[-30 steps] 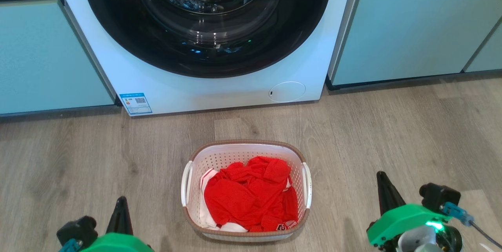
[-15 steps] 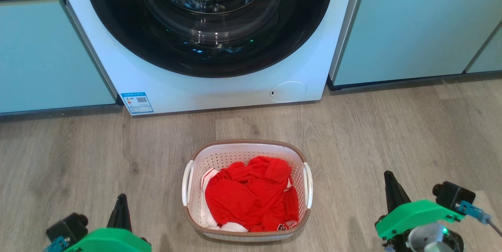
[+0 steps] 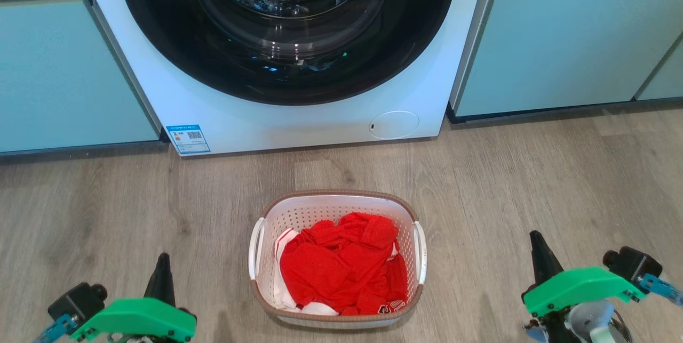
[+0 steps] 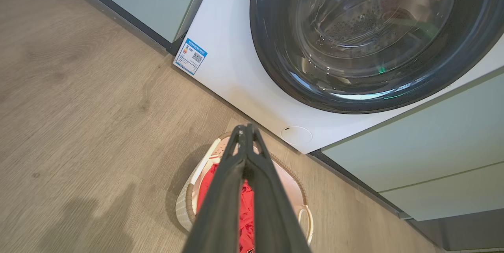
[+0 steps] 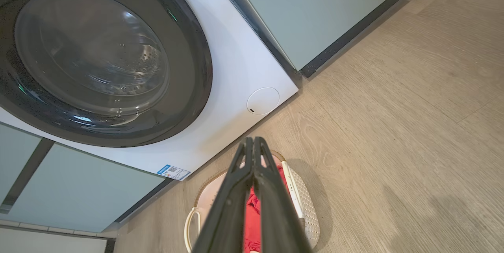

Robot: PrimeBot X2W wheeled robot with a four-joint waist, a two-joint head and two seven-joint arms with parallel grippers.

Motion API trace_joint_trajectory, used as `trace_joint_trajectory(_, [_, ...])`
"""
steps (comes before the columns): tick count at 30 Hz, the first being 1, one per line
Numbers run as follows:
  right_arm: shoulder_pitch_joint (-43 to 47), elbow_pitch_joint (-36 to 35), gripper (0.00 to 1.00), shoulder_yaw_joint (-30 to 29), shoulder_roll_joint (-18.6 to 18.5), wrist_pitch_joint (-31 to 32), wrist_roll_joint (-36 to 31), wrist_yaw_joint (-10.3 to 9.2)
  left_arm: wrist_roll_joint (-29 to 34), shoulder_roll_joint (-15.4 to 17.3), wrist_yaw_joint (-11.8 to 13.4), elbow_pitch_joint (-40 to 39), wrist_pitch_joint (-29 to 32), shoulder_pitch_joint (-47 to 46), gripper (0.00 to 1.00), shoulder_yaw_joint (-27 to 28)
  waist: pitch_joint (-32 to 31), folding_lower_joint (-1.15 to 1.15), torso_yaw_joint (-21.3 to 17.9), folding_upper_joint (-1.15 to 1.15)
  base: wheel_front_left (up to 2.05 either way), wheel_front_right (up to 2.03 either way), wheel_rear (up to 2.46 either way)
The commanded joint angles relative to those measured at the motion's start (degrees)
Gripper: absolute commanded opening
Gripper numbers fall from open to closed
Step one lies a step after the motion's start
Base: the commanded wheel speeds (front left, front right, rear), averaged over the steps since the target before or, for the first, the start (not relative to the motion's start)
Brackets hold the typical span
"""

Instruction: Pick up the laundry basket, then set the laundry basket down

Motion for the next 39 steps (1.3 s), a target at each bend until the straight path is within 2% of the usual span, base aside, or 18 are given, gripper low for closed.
trace_joint_trajectory(1, [-3.14, -2.05, 0.00, -0.05, -0.82, 0.48, 2.13, 0.16, -2.02, 0.11, -0.55, -1.49, 0.38, -3.09, 0.00, 1.37, 0.00, 0.00, 0.04, 0.00, 0.00, 0.00, 0.00])
trace_joint_trajectory(39, [-4.63, -3.03, 0.00, -4.54, -0.95, 6.46, 25.81, 0.26, -26.86, 0.04, -4.39, -0.60, 6.65, -7.88, 0.00, 4.81, 0.06, 0.00, 0.79, 0.00, 0.00, 0.00, 0.00])
